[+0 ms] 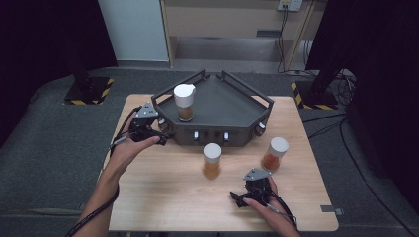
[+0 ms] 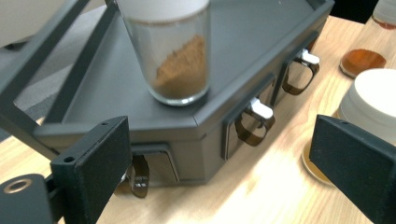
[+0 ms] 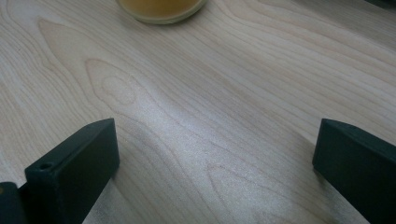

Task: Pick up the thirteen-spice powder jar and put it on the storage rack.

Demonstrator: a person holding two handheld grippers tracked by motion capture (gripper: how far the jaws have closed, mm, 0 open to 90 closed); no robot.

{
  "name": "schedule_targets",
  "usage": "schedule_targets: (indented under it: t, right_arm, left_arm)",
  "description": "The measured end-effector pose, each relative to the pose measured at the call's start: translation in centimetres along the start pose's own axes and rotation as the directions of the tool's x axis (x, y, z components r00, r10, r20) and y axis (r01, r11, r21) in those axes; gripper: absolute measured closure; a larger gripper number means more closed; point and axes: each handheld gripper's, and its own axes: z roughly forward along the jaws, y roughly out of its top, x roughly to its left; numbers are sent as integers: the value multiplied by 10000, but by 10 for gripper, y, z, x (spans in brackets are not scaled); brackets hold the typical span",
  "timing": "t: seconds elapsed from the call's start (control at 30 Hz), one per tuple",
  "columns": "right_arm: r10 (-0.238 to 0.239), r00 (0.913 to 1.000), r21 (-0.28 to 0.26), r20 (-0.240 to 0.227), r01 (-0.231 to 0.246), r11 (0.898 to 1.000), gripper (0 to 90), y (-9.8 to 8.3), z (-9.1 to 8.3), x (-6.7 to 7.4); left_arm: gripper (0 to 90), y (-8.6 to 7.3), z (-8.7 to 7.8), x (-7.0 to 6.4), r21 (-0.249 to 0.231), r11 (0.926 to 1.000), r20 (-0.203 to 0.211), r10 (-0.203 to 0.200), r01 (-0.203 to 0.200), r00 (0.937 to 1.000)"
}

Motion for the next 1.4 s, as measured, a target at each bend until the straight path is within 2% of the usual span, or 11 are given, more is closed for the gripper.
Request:
schedule_targets:
  t: [0.23, 0.77, 1.03, 1.4]
  right_arm:
    - [3, 10000, 1, 0, -3, 10000, 5, 0, 0, 0]
    - [3, 10000, 1, -9, -3, 10000, 5, 0, 0, 0]
    - [4, 10000, 2, -8, -4, 10000, 5, 0, 0, 0]
    - [3, 10000, 1, -8, -3, 10000, 5, 0, 0, 0]
  left_arm:
    - [30, -14, -3, -5, 56, 9998, -25, -214, 214, 9998]
    - [26, -38, -4, -21, 285, 9988, 22, -407, 406, 9992]
    - [26, -53, -4, -30, 374, 9979, 25, -537, 536, 9986]
    - [26, -80, -8, -41, 358, 9952, -6, -908, 908, 9959]
